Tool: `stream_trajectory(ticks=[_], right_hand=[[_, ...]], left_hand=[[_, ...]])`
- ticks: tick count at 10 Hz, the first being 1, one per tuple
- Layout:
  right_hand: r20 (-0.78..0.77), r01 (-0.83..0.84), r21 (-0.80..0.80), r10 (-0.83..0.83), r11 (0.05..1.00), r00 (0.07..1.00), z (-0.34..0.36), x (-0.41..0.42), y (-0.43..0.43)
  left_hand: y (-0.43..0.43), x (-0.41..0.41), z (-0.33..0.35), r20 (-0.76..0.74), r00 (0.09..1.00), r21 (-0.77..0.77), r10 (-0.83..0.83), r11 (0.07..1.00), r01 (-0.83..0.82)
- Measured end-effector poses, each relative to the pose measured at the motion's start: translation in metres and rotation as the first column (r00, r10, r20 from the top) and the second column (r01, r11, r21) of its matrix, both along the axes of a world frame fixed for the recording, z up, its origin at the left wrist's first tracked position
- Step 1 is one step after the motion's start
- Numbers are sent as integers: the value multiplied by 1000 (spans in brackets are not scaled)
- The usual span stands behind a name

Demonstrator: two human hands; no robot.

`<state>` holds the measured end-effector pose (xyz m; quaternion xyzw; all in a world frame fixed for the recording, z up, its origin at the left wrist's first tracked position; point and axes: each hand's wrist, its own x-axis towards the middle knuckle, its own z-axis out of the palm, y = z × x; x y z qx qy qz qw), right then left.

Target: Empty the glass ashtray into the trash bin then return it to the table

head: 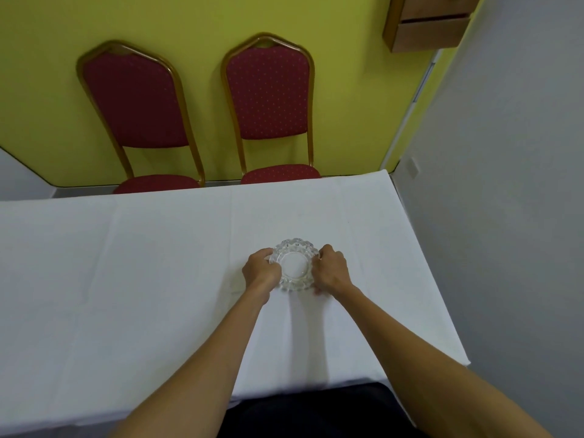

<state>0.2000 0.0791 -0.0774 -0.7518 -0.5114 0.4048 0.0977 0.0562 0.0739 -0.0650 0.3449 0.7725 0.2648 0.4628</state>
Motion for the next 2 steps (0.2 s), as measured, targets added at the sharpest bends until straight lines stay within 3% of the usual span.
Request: stream_trajectory(ticks=[1, 2], right_hand=[[-19, -9, 3, 9, 1000, 1000, 3, 4, 3], [61, -54, 3, 54, 999, 997, 12, 8, 18]], left_hand=[[2, -1, 4, -2, 998, -64, -59, 996, 58], [12, -2, 19, -87, 985, -90, -147, 986, 139]])
